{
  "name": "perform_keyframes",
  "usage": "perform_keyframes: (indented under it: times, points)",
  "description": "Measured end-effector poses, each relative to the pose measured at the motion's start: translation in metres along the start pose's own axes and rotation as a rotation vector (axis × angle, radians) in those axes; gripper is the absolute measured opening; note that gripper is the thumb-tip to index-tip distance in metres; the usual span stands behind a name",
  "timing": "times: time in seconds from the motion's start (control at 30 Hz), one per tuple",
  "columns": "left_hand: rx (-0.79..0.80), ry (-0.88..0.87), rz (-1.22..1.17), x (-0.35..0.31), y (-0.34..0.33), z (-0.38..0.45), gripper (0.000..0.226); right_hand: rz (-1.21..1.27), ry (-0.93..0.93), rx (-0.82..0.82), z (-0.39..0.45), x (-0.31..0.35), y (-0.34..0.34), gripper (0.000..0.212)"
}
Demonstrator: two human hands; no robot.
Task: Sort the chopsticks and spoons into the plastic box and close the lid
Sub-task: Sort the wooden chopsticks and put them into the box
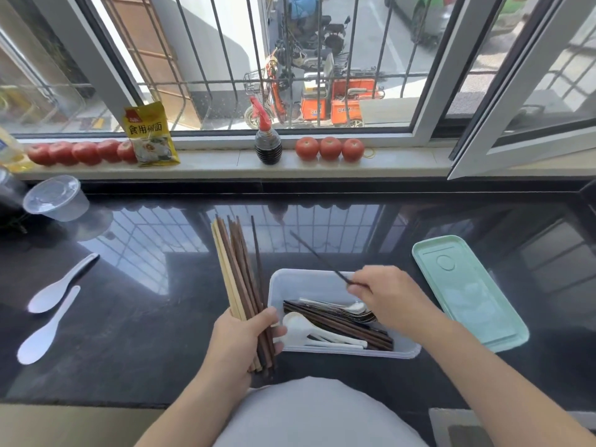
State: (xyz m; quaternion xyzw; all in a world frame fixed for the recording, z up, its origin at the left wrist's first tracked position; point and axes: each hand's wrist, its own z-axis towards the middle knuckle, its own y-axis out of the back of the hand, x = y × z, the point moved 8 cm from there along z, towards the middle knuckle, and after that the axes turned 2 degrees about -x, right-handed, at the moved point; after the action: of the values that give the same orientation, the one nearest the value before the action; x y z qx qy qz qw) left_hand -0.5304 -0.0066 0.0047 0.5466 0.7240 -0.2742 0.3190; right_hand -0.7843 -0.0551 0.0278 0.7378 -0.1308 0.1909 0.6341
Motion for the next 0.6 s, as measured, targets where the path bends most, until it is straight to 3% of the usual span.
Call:
perform_keyframes:
  times: [0.07,0.13,0.47,0.53,0.6]
  points:
    - [-0.022,-0.017,-0.021,-0.002,0.003,0.001,0.022,-0.291,-0.030,0.319,-0.004,-0.015,-0.040,0.023]
    - [-0.014,-0.027,-0.019,-0.003,0.001,0.001,0.021,-0.408,-0.020,0.450,-0.006,-0.016,-0.068,0.026]
    - [0.028,0.024,0.001,0.002,-0.005,-0.006,0.022,-0.332,-0.103,0.390,0.014,-0.019,-0.103,0.018]
    - [0.031,0.026,-0.001,0.002,-0.006,-0.007,0.020,-0.210,-0.137,0.326,0.011,-0.014,-0.088,0.019]
    - [0.040,0.029,0.008,0.002,-0.008,-0.007,0.017,0.091,-0.202,0.203,0.006,0.002,-0.066,0.019]
